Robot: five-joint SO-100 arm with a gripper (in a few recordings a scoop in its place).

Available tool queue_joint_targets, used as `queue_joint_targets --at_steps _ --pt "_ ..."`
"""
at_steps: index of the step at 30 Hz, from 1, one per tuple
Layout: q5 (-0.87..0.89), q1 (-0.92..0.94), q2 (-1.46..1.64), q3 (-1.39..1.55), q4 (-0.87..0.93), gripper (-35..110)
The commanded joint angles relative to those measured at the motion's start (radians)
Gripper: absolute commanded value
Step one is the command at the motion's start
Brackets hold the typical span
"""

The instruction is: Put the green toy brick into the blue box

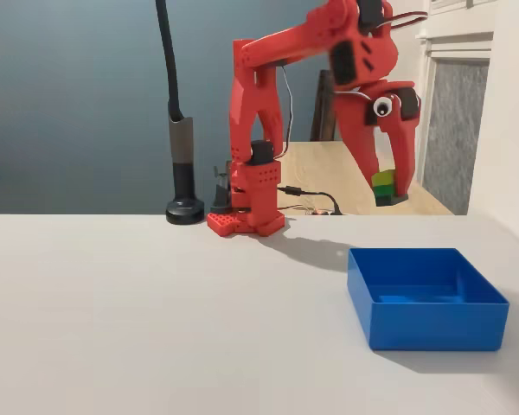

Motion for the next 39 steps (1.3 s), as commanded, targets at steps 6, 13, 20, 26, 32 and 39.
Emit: queue_joint_targets --at_steps 6,13,20,26,32,39 --pt "0.015 0.006 -0.184 -0.15 -0.017 0" --pt "0.048 0.009 -0.296 -0.166 -0.017 0" --pt "0.049 0.008 -0.348 -0.161 -0.055 0" --pt "0.04 0.008 -0.373 -0.164 -0.092 0" --pt "0.018 0.012 -0.373 -0.16 -0.092 17" --pt "0.012 0.012 -0.373 -0.16 -0.084 19"
